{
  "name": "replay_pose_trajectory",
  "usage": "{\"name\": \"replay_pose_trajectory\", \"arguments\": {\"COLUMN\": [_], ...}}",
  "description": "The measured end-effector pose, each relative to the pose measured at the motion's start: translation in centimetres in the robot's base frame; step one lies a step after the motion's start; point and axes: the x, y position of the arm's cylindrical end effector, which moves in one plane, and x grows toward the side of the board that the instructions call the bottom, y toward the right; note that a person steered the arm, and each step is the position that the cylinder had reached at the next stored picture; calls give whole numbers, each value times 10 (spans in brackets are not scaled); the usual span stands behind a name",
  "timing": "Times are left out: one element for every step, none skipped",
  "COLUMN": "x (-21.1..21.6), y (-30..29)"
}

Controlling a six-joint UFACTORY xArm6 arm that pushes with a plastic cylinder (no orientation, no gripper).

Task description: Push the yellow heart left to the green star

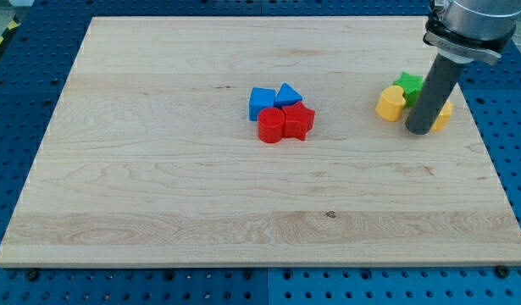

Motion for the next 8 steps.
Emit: {"name": "replay_pose_trajectory", "arguments": {"x": [0, 0, 0, -4, -16, -16, -16, -16], "y": [-18, -28, -27, -10, -17, -30, -30, -38]}}
